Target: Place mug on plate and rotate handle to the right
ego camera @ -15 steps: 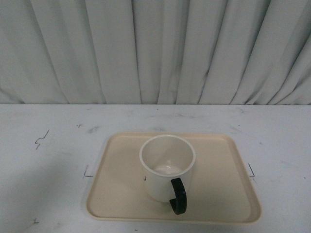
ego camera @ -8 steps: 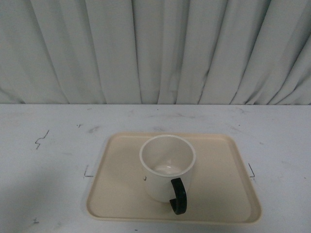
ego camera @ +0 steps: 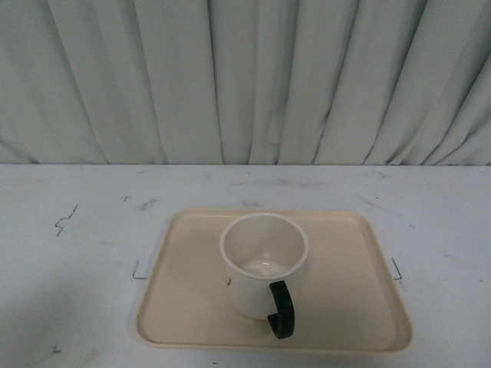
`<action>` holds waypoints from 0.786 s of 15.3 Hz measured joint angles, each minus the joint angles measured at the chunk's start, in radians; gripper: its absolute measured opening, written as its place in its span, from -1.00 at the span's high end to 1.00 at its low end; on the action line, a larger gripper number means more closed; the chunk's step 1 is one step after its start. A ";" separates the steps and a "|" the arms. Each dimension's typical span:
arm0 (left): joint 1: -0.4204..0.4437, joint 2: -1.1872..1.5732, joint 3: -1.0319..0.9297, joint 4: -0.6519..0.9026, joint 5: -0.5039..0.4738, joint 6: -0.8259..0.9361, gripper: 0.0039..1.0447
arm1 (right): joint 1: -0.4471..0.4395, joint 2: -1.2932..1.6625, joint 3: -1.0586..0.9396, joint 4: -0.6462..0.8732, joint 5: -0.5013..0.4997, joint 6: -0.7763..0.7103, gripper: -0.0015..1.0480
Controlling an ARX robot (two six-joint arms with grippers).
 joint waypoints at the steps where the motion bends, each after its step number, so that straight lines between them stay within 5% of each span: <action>1: 0.000 -0.028 0.000 -0.021 0.000 0.000 0.97 | 0.000 0.000 0.000 0.000 0.000 0.000 -0.87; 10: 0.000 -0.209 0.000 -0.203 0.000 0.000 0.97 | 0.000 0.000 0.000 0.000 0.000 0.000 -0.87; 12: 0.000 -0.370 0.001 -0.358 0.000 0.000 0.97 | 0.000 0.000 0.000 -0.001 0.000 0.000 -0.87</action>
